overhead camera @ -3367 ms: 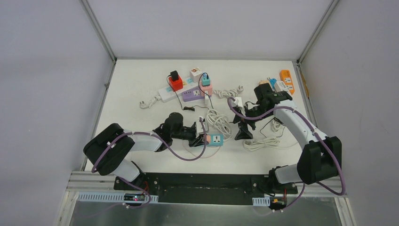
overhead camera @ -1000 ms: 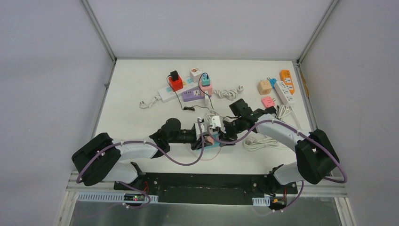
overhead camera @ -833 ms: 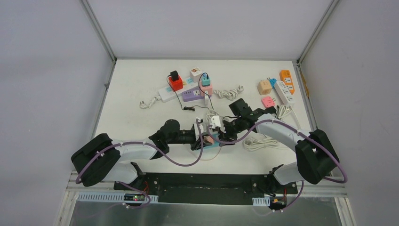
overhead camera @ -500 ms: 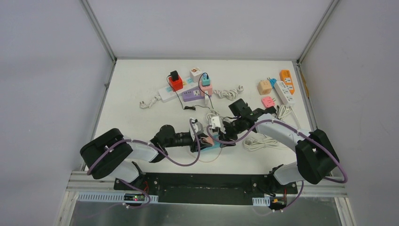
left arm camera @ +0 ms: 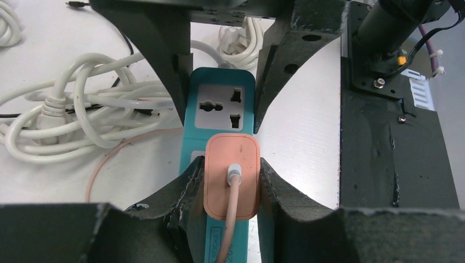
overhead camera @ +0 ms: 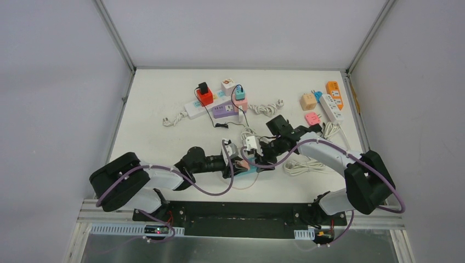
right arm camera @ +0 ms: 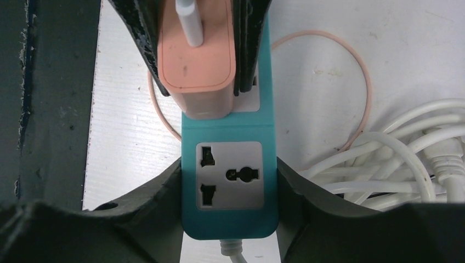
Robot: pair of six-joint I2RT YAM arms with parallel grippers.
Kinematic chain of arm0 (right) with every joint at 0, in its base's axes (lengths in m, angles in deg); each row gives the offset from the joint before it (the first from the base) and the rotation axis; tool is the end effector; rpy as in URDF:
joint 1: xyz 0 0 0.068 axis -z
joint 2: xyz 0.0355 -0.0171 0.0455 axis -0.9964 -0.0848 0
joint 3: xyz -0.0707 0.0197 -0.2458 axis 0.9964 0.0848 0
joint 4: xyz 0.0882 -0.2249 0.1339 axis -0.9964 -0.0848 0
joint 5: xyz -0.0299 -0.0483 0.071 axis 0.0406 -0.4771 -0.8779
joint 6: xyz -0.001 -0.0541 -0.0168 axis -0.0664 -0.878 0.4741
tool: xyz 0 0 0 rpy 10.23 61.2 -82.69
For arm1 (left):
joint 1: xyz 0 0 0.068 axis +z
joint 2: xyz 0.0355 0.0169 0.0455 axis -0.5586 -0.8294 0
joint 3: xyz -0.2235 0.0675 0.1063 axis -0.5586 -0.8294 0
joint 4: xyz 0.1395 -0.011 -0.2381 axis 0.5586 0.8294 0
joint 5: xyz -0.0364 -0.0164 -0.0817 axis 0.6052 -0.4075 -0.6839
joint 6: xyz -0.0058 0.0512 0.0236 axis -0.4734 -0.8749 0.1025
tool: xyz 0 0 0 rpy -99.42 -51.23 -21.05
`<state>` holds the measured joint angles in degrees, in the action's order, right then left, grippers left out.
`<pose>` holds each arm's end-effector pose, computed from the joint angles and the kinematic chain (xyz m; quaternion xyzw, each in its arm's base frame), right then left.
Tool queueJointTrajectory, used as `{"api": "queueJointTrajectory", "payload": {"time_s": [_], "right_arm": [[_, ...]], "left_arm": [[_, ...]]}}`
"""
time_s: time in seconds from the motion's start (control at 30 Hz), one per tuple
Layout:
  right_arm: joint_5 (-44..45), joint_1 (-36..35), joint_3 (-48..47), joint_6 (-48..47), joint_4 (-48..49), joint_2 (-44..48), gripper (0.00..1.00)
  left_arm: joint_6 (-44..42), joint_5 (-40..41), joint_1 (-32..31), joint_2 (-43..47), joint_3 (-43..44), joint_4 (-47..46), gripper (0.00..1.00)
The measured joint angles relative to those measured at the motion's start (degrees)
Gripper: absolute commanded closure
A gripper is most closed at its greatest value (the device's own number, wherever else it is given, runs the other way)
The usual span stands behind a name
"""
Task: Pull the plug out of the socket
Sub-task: Remove the plug from the socket.
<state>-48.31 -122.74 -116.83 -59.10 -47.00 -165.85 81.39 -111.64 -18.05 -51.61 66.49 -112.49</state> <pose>0.2044 0.1898 0.1748 -0.7270 0.5692 0.2995 0.2405 0.1392 -0.2104 0.1446 0.4864 0.5542 -0.4394 0.5131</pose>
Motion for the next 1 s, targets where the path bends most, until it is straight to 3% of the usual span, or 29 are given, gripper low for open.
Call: {"api": "queueJointTrajectory", "payload": {"time_s": [0.2,0.47,0.67,0.8,1.0], "right_arm": [[1.4,0.3,0.0,-0.1,-1.3,-0.4,1.00],[0.6,0.2,-0.1,-0.7,-1.6,-0.4,1.00],[-0.3,0.2,-0.8,0.0,-0.2,-0.4,1.00],[-0.5,0.2,-1.0,0.7,-0.2,-0.4,1.00],[-0.8,0.2,-1.0,0.3,-1.2,-0.5,1.00]], "left_arm": [[3.1,-0.8,0.2,-6.6,-0.5,-8.4,1.00],[-3.1,1.9,-2.3,0.9,3.0,7.2,1.00],[6.7,-0.5,2.8,-0.1,0.8,0.5,1.00],[8.2,-2.9,3.8,-1.0,0.3,-2.1,1.00],[-1.7,0.6,-0.9,4.5,5.3,14.8,1.00]]}}
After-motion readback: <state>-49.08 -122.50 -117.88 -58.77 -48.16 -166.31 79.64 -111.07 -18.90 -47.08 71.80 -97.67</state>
